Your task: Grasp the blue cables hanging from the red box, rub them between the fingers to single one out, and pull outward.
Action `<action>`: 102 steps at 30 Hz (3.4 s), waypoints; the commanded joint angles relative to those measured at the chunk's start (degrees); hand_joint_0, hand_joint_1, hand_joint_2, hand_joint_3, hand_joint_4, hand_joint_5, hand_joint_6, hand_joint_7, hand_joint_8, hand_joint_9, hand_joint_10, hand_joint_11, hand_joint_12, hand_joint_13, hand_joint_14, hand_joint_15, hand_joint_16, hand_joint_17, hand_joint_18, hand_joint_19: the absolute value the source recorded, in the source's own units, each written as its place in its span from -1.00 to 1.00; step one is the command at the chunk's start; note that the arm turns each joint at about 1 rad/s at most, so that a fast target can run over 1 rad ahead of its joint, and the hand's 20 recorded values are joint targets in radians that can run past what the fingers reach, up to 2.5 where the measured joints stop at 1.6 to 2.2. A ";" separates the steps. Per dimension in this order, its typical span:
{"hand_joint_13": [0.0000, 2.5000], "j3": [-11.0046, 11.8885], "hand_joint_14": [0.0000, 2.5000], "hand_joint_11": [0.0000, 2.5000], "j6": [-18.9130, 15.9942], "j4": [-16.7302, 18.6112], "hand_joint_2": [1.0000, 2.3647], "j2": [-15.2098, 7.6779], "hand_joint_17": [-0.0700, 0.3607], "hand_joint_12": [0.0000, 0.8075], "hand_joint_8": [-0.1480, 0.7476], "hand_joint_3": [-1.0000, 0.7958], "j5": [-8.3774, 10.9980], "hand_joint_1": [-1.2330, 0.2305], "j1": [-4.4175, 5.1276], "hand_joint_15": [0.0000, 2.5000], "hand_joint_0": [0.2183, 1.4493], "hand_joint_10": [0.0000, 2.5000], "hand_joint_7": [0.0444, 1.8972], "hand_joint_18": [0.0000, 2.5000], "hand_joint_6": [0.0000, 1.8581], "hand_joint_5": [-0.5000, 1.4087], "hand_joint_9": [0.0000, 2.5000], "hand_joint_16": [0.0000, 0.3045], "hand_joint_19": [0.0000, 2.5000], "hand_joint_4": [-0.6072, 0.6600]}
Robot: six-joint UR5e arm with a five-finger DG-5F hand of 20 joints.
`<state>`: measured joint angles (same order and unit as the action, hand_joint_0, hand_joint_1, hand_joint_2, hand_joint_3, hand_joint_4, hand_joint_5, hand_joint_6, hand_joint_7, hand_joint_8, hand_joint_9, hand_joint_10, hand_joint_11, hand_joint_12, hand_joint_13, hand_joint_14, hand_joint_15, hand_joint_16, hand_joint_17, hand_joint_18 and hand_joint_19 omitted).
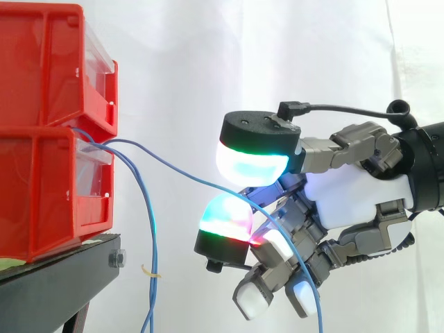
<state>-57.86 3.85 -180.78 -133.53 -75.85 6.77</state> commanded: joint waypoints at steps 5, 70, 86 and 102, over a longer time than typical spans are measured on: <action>-0.33 -0.06 -0.99 -0.38 -0.16 -0.01 -0.98 -0.06 -0.05 0.04 0.19 -0.25 0.00 -0.44 0.00 -0.62 -0.38 -0.99 0.21 -0.18 -0.06 -0.60 -0.12 -0.61 -0.54 0.36; -0.34 -24.94 -0.99 -0.38 -0.34 18.27 -0.98 16.64 -0.05 0.04 0.19 -0.13 -2.11 -0.44 -2.55 -0.62 -0.33 -0.99 0.22 -0.18 -0.03 -0.59 -0.11 -0.61 -0.55 0.22; -0.33 -24.94 -0.99 -0.39 0.63 17.66 -0.98 16.64 -0.05 0.04 0.19 -0.13 -0.88 -0.44 -2.29 -0.62 -0.33 -0.99 0.22 -0.19 -0.03 -0.60 -0.11 -0.61 -0.55 0.20; -0.34 -24.94 -0.99 -0.38 0.63 17.57 -0.97 16.64 -0.05 0.04 0.19 -0.11 -0.79 -0.45 -2.29 -0.63 -0.32 -0.99 0.22 -0.18 -0.03 -0.59 -0.11 -0.61 -0.56 0.21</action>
<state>-82.79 4.48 -163.15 -116.89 -76.69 4.41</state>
